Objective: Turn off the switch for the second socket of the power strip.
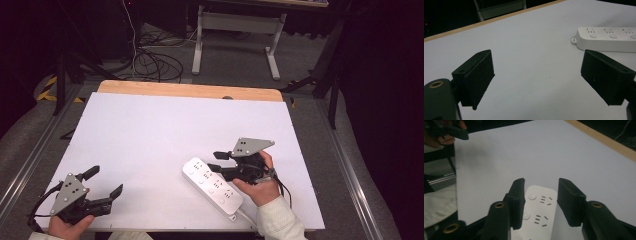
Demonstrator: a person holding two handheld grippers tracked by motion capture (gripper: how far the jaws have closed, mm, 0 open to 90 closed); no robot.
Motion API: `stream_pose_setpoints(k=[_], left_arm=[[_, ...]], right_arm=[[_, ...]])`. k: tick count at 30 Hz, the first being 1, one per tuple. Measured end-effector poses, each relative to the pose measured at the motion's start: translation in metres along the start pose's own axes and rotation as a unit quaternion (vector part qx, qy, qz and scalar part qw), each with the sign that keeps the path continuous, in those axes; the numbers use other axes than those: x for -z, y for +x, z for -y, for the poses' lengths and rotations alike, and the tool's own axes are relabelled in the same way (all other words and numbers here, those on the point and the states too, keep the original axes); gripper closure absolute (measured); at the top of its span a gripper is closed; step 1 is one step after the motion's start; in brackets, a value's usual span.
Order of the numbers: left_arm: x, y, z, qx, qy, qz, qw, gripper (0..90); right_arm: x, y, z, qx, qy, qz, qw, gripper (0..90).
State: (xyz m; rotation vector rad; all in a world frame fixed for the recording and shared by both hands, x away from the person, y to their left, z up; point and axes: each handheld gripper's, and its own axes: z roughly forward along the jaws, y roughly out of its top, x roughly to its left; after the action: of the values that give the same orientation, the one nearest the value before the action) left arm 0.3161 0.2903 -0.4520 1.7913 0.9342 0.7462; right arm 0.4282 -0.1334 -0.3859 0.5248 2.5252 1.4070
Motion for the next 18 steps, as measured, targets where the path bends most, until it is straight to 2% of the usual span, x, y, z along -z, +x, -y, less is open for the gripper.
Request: stream_pose_setpoints(k=[2,3,4,5,6,8,9,10,13,15,18], left_arm=[[0.0,0.0,0.0,0.0,0.0,0.0,1.0,12.0],[0.0,0.0,0.0,0.0,0.0,0.0,1.0,12.0],[0.0,0.0,0.0,0.0,0.0,0.0,1.0,12.0],[0.0,0.0,0.0,0.001,0.0,0.0,1.0,12.0],[0.0,0.0,0.0,0.001,0.001,0.0,1.0,12.0],[0.0,0.0,0.0,0.0,0.001,-0.001,1.0,12.0],[0.0,0.0,0.0,0.0,0.001,-0.001,1.0,12.0],[0.0,-0.001,0.0,0.001,0.001,-0.001,1.0,12.0],[0.0,-0.001,0.0,0.001,0.001,-0.001,1.0,12.0],[0.0,0.0,0.0,-0.001,0.002,-0.002,1.0,12.0],[0.0,-0.001,0.0,0.001,0.002,-0.002,1.0,12.0]], right_arm=[[0.0,0.001,0.0,-0.003,0.004,-0.013,0.9999,70.0],[0.0,0.001,-0.001,-0.012,0.01,-0.036,0.9992,77.3],[0.0,0.001,-0.001,-0.012,0.01,-0.036,0.9992,77.3],[0.0,0.002,-0.002,-0.012,0.021,-0.042,0.9988,83.8],[0.0,0.002,-0.002,-0.012,0.021,-0.042,0.9988,83.8],[-0.002,0.006,-0.003,-0.001,0.049,-0.035,0.9982,90.0],[-0.002,0.006,-0.003,-0.001,0.049,-0.035,0.9982,90.0],[-0.005,0.008,-0.004,0.005,0.063,-0.033,0.9974,90.0],[-0.008,0.01,-0.004,0.01,0.077,-0.027,0.9966,90.0],[-0.012,0.013,-0.004,0.025,0.098,-0.016,0.9947,90.0],[-0.015,0.015,-0.005,0.031,0.112,-0.012,0.9931,90.0]])
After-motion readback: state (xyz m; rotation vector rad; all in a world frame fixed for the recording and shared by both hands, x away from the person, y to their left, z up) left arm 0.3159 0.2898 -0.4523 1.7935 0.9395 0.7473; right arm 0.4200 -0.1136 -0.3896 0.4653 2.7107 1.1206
